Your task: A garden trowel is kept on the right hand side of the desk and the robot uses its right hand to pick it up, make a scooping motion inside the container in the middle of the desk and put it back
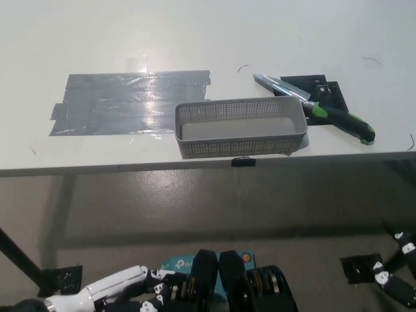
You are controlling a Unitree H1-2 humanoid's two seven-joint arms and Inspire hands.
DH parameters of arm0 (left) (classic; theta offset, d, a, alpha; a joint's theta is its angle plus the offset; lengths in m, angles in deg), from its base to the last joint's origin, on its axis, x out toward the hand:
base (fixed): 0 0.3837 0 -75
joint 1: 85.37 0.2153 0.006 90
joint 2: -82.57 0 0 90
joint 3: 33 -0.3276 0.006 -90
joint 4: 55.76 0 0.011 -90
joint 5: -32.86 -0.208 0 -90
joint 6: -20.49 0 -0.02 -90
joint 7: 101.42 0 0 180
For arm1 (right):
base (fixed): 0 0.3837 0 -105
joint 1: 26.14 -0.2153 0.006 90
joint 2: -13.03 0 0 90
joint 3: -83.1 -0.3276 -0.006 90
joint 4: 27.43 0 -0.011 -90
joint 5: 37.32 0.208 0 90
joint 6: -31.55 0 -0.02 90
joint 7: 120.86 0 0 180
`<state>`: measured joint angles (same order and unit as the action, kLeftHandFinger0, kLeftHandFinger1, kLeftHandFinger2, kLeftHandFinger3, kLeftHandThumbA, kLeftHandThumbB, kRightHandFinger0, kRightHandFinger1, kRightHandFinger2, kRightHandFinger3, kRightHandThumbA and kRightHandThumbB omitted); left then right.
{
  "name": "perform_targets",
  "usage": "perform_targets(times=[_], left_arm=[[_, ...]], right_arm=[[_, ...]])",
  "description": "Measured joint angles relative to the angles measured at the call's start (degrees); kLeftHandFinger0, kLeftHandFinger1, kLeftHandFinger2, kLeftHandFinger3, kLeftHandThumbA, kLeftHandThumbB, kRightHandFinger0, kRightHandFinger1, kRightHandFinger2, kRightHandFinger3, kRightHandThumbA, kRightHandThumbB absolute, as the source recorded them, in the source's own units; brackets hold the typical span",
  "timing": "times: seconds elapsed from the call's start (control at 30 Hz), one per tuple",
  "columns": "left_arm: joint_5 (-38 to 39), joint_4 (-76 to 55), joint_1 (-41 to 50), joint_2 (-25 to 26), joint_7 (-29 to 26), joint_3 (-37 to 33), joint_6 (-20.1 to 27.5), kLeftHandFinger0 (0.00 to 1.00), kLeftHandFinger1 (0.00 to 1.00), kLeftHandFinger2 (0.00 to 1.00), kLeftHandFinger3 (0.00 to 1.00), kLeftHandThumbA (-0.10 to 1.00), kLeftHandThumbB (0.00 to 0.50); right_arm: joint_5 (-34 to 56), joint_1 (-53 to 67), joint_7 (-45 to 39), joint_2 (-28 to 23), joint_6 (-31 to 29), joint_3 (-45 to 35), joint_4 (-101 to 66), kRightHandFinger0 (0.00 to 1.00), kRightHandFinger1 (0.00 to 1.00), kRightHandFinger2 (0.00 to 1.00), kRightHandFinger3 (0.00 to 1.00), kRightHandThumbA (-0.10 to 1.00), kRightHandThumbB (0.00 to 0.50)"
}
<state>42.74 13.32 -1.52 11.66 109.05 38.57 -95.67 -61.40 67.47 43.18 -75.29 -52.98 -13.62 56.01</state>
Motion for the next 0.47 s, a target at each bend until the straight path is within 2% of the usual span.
perform_targets(times=[0.2, 0.4, 0.47], left_arm=[[0.0, 1.5, 0.1, -0.9, 0.0, 1.2, 0.3, 1.0, 1.0, 1.0, 1.0, 1.0, 0.5], [0.0, 1.7, 0.7, -1.5, 0.0, 2.2, 0.3, 1.0, 1.0, 1.0, 1.0, 1.0, 0.5], [0.0, 1.9, 0.7, -1.7, 0.0, 2.6, 0.3, 1.0, 1.0, 1.0, 1.0, 1.0, 0.489]], right_arm=[[0.2, -1.6, 0.3, -1.0, 0.0, 1.0, 1.0, 1.0, 1.0, 1.0, 1.0, 0.25, 0.246], [0.3, -2.2, 0.3, -1.6, 0.0, 1.9, 1.7, 1.0, 1.0, 1.0, 1.0, 0.21, 0.239], [0.3, -2.5, 0.3, -1.6, 0.0, 1.9, 1.8, 1.0, 1.0, 1.0, 1.0, 0.24, 0.244]])
